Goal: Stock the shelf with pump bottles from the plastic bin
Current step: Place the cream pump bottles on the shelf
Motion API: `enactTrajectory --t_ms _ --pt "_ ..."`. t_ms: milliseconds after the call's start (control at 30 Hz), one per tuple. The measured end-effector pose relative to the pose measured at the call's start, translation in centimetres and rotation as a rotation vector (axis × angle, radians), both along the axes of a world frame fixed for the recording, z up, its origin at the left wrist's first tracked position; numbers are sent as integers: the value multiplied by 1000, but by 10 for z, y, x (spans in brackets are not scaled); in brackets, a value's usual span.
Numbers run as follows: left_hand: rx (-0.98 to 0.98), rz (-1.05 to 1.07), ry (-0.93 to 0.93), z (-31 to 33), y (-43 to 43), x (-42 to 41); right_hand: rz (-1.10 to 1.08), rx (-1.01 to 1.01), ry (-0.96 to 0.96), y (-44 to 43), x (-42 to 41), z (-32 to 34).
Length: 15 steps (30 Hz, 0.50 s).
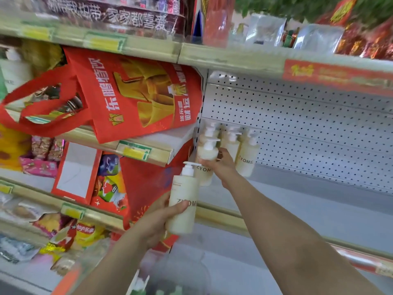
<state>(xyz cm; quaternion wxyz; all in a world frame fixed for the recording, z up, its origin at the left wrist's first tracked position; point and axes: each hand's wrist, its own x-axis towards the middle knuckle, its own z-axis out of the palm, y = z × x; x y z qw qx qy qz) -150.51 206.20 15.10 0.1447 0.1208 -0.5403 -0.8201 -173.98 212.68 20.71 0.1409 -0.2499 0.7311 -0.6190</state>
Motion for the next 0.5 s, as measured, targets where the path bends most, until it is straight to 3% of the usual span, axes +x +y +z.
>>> enactTrajectory --t_ms 333,500 --pt "2 11 -3 -1 -1 -10 2 122 91 -14 -13 -1" --pt "7 -27 -7 11 8 -14 -45 127 23 2 -5 12"
